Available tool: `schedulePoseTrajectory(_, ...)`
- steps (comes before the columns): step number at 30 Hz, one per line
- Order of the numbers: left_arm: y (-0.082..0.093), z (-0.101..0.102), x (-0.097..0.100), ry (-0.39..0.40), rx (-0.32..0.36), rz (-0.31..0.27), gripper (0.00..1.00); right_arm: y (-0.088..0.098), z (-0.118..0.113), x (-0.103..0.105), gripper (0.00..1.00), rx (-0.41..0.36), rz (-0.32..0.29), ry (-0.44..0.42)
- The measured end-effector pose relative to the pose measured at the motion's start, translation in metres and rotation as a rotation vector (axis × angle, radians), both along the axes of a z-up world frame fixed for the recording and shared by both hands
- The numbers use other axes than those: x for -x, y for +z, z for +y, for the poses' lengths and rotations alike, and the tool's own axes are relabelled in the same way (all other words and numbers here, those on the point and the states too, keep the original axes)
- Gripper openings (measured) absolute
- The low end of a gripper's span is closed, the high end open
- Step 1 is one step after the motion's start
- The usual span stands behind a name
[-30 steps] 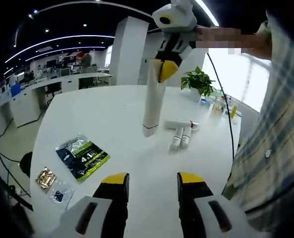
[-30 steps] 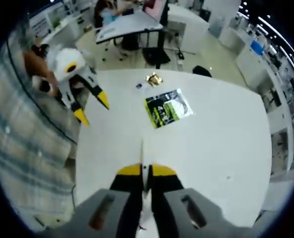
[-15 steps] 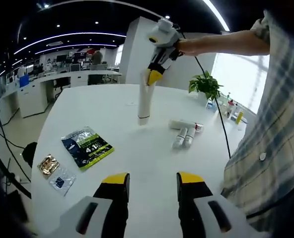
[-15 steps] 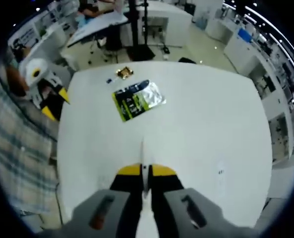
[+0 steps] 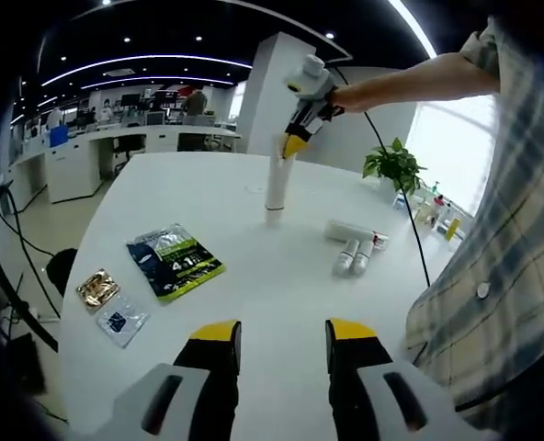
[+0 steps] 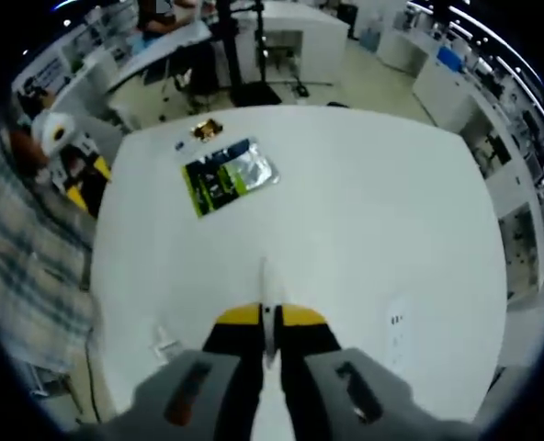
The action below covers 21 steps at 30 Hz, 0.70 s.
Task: Arrange the skincare products in the storage area until every visible bottle or jar stands upright without overlapping.
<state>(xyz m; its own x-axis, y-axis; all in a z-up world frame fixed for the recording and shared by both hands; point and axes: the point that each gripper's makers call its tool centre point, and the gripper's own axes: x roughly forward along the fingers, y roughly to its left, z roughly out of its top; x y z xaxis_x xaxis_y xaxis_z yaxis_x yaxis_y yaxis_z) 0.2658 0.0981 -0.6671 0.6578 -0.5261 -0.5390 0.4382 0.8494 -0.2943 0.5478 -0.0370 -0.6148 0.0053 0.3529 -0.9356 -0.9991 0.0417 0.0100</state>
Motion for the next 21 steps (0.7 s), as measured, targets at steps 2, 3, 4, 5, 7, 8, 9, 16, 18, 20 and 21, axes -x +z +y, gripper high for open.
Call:
schedulePoseTrajectory(2,-0.001,0.002,0.0,0.005,0.001,0.001,0.37,-0.002,-0.001,-0.001,0.03,-0.002,0.013,0.008)
schedulePoseTrajectory(3,-0.002,0.003,0.0,0.007,0.002,0.004,0.37,-0.003,-0.001,-0.001,0.03,-0.005,0.018,0.009)
schedulePoseTrajectory(4,-0.003,0.003,0.0,0.009,0.002,0.006,0.37,-0.003,-0.001,0.0,0.03,-0.005,0.022,0.012)
schedulePoseTrajectory(5,-0.004,0.004,0.0,0.012,0.003,0.007,0.37,-0.004,-0.001,-0.001,0.03,-0.006,0.022,0.011)
schedulePoseTrajectory(7,-0.005,0.005,0.001,0.014,0.002,0.014,0.37,-0.006,-0.001,0.001,0.03,-0.007,0.027,0.015)
schedulePoseTrajectory(8,-0.005,0.006,0.002,0.012,0.0,0.013,0.37,-0.005,0.002,0.0,0.03,-0.024,0.034,0.009)
schedulePoseTrajectory(9,-0.005,0.006,0.002,0.012,-0.002,0.012,0.37,-0.004,0.001,-0.001,0.03,-0.025,0.041,0.002)
schedulePoseTrajectory(16,-0.005,0.01,0.002,0.021,-0.004,0.01,0.37,-0.004,0.001,-0.004,0.06,-0.017,0.056,0.014)
schedulePoseTrajectory(18,-0.004,0.011,0.003,0.021,-0.006,0.009,0.37,-0.005,-0.002,-0.003,0.06,-0.004,0.056,0.021)
schedulePoseTrajectory(20,-0.004,0.012,0.005,0.023,-0.009,0.008,0.37,-0.006,-0.006,-0.005,0.07,0.014,0.056,0.0)
schedulePoseTrajectory(21,-0.004,0.013,0.006,0.023,-0.01,0.01,0.37,-0.007,-0.008,-0.005,0.07,0.02,0.054,0.006)
